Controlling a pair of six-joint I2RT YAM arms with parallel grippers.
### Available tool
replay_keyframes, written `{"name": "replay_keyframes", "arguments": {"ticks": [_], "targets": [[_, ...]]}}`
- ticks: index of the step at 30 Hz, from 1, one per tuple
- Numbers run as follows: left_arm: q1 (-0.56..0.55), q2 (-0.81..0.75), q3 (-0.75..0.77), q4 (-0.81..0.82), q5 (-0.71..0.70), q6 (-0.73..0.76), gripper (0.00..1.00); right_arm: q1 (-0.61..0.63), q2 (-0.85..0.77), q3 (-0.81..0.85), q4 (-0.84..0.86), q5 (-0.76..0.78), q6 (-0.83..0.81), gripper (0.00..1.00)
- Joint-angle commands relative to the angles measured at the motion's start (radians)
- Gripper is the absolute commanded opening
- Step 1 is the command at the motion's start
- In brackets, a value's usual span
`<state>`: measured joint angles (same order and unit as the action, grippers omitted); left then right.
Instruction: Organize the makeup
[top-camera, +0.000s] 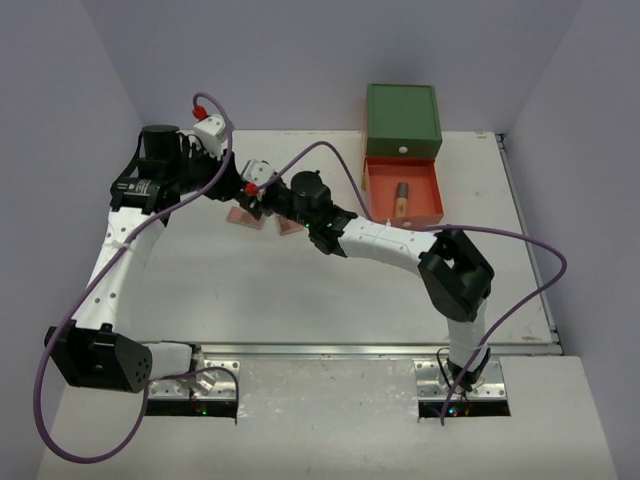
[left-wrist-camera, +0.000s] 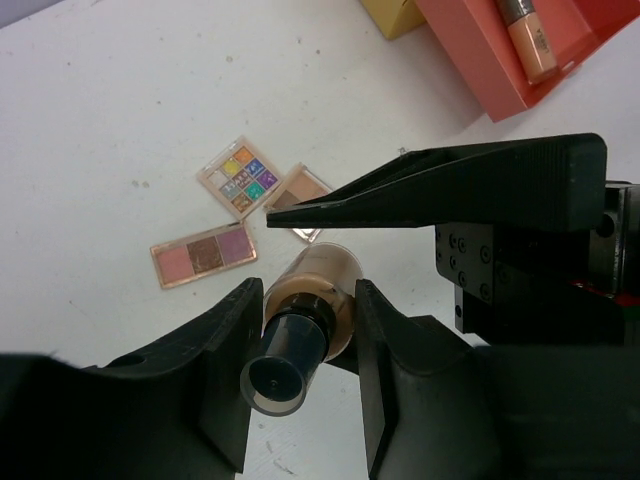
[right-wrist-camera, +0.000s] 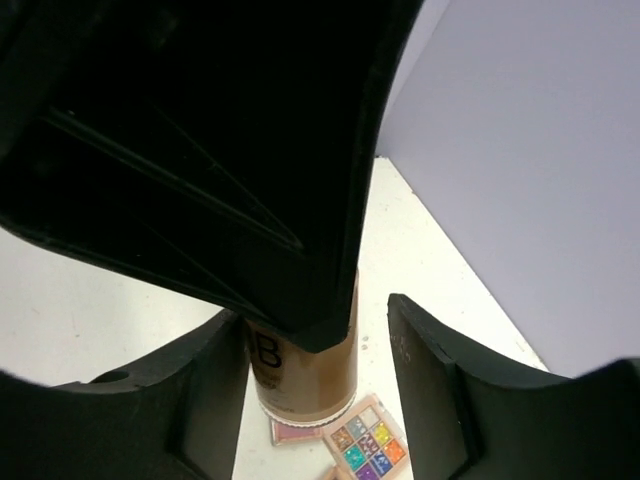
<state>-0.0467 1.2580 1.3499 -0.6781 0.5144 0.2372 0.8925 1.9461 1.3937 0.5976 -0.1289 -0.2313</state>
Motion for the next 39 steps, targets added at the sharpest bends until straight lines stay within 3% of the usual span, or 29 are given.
{"name": "replay_keyframes", "arguments": {"ticks": [1, 4, 6, 8, 10, 12, 14, 22, 31, 39], "targets": [[-0.005, -0.032, 0.028, 0.042, 0.03, -0.01, 0.0, 0.0, -0.014, 0.018, 0.056, 0.025, 0.017, 0.47], [-0.005, -0.033, 0.025, 0.041, 0.027, -0.006, 0.0, -0.001, -0.018, 0.015, 0.05, 0.028, 0.021, 0.27], [-0.005, -0.034, 0.025, 0.04, 0.024, -0.006, 0.0, 0.0, -0.018, 0.01, 0.06, 0.039, 0.021, 0.05], [-0.005, -0.032, 0.023, 0.043, 0.024, -0.004, 0.0, 0.0, -0.021, 0.004, 0.054, 0.052, 0.02, 0.0], [-0.005, -0.031, 0.021, 0.041, 0.024, 0.003, 0.27, 0.0, -0.033, -0.007, 0.044, 0.057, 0.023, 0.0], [-0.005, -0.029, 0.02, 0.041, 0.02, 0.005, 0.7, -0.001, -0.051, -0.02, 0.026, 0.068, 0.03, 0.0], [-0.005, -0.023, 0.027, 0.044, 0.006, -0.007, 0.99, -0.009, -0.068, -0.034, -0.002, 0.097, 0.038, 0.0], [-0.005, -0.006, 0.082, 0.039, -0.152, -0.052, 1.0, -0.075, -0.235, -0.16, -0.251, 0.257, 0.121, 0.0], [-0.004, -0.018, 0.051, 0.058, -0.131, -0.054, 1.0, -0.28, -0.457, -0.312, -0.526, 0.407, 0.366, 0.0], [-0.004, -0.015, 0.016, 0.06, -0.153, -0.023, 1.0, -0.404, -0.425, -0.223, -0.756, 0.55, 0.43, 0.0]]}}
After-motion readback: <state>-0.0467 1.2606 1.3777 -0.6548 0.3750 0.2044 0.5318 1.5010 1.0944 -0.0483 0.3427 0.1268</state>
